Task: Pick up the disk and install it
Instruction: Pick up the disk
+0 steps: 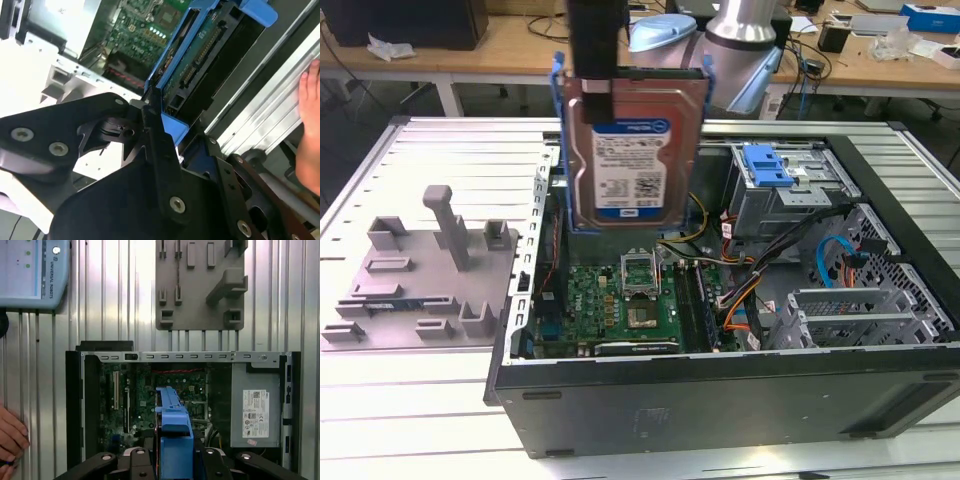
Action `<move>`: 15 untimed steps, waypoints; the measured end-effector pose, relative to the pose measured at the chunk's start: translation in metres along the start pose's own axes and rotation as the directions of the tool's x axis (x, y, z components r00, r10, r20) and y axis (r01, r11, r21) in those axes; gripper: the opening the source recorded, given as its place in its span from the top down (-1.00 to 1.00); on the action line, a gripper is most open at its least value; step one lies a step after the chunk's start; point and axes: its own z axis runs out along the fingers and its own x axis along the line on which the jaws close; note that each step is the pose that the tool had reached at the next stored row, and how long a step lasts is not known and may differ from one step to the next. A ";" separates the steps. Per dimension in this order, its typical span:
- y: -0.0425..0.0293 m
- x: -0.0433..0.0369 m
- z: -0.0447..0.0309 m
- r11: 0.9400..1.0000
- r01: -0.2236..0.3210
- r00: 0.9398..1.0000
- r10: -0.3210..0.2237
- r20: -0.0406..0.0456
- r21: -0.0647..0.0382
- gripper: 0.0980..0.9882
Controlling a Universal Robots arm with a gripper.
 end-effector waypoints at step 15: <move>-0.0875 0.0329 0.0009 1.000 0.000 1.000 0.000 0.000 0.000 0.40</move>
